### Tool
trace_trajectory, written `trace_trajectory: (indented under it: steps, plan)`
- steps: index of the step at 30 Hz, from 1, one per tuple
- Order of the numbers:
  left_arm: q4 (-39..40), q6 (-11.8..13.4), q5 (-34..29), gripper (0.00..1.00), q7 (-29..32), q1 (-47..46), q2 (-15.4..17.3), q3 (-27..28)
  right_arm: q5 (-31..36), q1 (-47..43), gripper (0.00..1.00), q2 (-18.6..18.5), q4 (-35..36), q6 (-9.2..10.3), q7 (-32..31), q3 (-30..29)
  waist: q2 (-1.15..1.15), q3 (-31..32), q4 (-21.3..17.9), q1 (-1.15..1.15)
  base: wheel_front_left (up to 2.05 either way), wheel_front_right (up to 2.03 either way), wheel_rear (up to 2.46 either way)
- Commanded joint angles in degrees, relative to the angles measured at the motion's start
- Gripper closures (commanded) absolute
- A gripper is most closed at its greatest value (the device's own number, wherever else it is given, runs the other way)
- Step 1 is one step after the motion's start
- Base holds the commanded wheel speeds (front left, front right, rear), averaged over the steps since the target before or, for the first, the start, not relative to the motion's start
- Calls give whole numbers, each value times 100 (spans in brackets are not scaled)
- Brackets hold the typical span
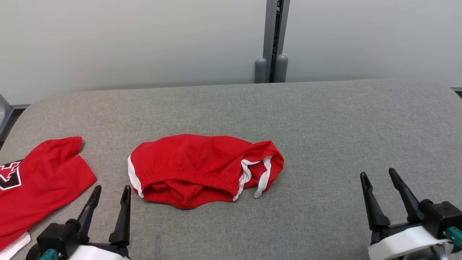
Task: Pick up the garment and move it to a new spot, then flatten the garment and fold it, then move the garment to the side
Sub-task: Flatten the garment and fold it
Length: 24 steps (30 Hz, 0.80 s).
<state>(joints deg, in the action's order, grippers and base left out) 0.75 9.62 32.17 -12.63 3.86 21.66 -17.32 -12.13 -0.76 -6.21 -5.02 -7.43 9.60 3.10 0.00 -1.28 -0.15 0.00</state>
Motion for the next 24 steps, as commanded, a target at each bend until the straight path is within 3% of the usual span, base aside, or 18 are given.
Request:
trace_trajectory:
  steps: [1,24]
  plan:
    - [-33,-28,31,0,-12,32,54,26,-6,-58,0,-20,30,-11,-17,-20,0,18,-7,0,0,0,0]
    - [-258,-10,245,0,95,-18,33,12,3,-240,0,91,147,-11,-46,-96,0,174,-111,0,0,0,0]
